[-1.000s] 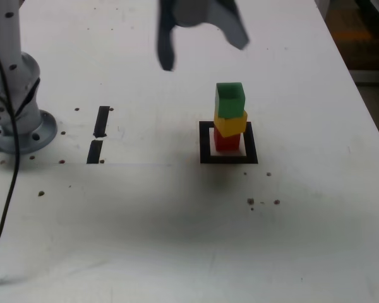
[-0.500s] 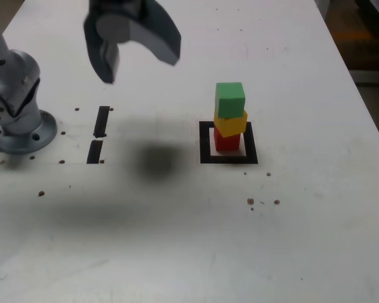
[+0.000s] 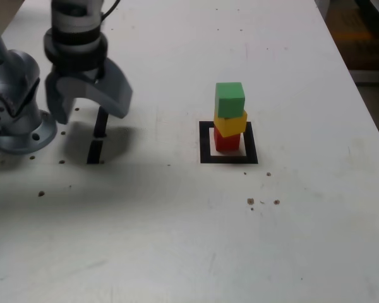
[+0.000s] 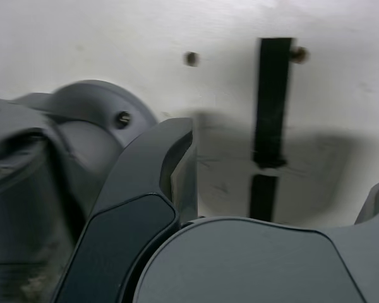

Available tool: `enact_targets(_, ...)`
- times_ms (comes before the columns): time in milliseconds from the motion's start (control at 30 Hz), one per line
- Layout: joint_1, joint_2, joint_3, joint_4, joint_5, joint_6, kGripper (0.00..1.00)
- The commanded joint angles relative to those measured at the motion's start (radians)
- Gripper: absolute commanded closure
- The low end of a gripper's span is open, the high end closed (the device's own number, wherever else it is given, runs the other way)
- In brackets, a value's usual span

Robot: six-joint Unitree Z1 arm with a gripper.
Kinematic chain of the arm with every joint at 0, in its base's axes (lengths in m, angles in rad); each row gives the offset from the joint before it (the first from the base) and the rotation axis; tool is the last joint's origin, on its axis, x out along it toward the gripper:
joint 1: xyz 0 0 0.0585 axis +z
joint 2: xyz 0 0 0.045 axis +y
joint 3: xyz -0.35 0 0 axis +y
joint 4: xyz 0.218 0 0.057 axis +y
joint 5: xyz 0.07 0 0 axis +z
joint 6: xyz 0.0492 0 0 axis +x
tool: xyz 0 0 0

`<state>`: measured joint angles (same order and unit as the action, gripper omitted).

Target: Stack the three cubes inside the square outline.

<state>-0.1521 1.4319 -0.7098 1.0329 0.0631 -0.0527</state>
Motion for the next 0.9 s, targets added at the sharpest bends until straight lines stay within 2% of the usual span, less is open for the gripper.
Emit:
enact_targets(0, 0.002, -0.004, -0.008, -0.005, 0.008, -0.001, 0.01)
enact_targets(200, 0.002, 0.0, -0.006, -0.027, 0.003, 0.008, 0.01)
enact_targets(633, 0.019, 0.004, 0.012, -0.026, -0.101, 0.112, 0.01)
enact_targets(867, 0.019, 0.004, 0.03, -0.026, -0.108, 0.116, 0.0)
